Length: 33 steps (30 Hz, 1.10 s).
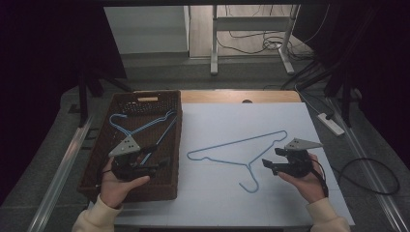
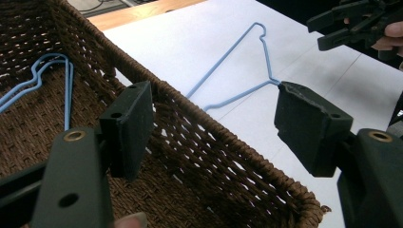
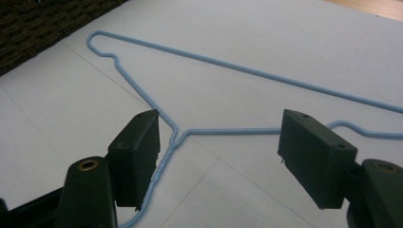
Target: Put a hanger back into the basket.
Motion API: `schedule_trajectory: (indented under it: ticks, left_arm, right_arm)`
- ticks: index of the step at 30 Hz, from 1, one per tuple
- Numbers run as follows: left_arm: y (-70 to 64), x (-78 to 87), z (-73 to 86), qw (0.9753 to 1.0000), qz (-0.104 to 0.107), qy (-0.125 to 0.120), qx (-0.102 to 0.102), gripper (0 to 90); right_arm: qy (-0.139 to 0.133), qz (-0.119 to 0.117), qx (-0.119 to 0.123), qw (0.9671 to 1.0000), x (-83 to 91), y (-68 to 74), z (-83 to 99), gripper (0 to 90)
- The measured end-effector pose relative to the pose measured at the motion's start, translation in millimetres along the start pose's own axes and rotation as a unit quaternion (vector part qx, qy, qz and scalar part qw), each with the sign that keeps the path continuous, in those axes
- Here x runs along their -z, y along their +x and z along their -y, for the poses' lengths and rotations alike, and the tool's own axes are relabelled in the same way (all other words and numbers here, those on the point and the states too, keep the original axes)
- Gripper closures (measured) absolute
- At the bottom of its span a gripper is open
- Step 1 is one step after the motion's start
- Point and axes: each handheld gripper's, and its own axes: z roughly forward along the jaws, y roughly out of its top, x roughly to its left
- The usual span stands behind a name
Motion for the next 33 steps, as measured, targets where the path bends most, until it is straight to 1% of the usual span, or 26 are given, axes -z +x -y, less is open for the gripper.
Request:
schedule_trajectory:
  ticks: [6, 9, 13, 16, 21, 23, 25, 29, 31, 33]
  left_arm:
    - [0.8, 0.6, 0.2, 1.0000, 0.002, 0.001, 0.001, 30.5]
    - [1.5, 0.6, 0.6, 1.0000, 0.002, 0.001, 0.002, 30.4]
    - [1.7, 1.0, 0.6, 1.0000, 0.003, 0.000, 0.002, 30.4]
    - [2.0, 0.7, 0.8, 1.0000, 0.004, 0.000, 0.003, 30.4]
    - [1.6, 0.3, 0.9, 1.0000, 0.005, 0.002, 0.002, 30.4]
    - [1.3, 0.3, 0.9, 1.0000, 0.006, 0.001, 0.002, 30.4]
    - [1.0, 0.4, 0.9, 1.0000, 0.007, 0.001, 0.002, 30.5]
    - [0.6, 0.6, 0.8, 1.0000, 0.007, 0.000, 0.001, 30.4]
    - [0.2, 0.6, 0.7, 1.0000, 0.007, 0.000, 0.001, 30.4]
    - [-0.1, 0.7, 0.6, 1.0000, 0.008, 0.001, 0.000, 30.5]
  right_arm:
    - [0.021, 0.013, 0.017, 0.9996, -11.0, -2.0, -9.4, 34.7]
    - [0.030, 0.012, 0.018, 0.9993, -17.8, -4.2, -13.0, 35.7]
    - [0.046, 0.003, 0.020, 0.9987, -27.1, -7.3, -18.2, 36.5]
    - [0.058, -0.008, 0.027, 0.9979, -32.1, -5.6, -22.7, 37.7]
    - [0.071, -0.018, 0.042, 0.9964, -35.8, -0.8, -28.6, 38.7]
    - [0.074, -0.019, 0.046, 0.9960, -36.6, 0.4, -30.2, 38.8]
    - [0.078, -0.021, 0.047, 0.9956, -37.1, 1.5, -31.2, 38.9]
    - [0.083, -0.022, 0.050, 0.9950, -37.5, 1.9, -31.4, 38.9]
    - [0.090, -0.018, 0.050, 0.9945, -37.2, 2.5, -30.3, 38.9]
    - [0.096, -0.016, 0.054, 0.9938, -36.4, 4.1, -28.9, 38.8]
